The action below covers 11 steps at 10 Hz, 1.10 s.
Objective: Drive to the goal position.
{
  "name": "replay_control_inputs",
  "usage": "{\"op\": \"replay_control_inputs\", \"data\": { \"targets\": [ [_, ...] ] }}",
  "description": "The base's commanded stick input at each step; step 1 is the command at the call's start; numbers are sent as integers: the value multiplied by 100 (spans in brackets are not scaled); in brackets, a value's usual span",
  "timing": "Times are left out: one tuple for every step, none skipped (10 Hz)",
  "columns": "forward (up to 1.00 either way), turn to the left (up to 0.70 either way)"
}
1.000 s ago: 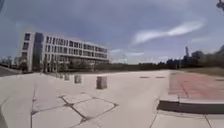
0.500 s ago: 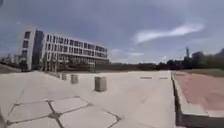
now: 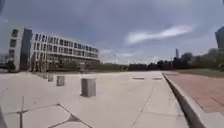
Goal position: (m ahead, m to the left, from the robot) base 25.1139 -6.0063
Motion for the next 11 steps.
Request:
{"op": "replay_control_inputs", "data": {
  "targets": [
    [100,-38],
    [100,-38],
    [100,-38],
    [100,-38],
    [100,-38],
    [100,-37],
    [100,-37],
    [100,-37],
    [100,-37],
    [100,-33],
    [100,-7]
  ]
}}
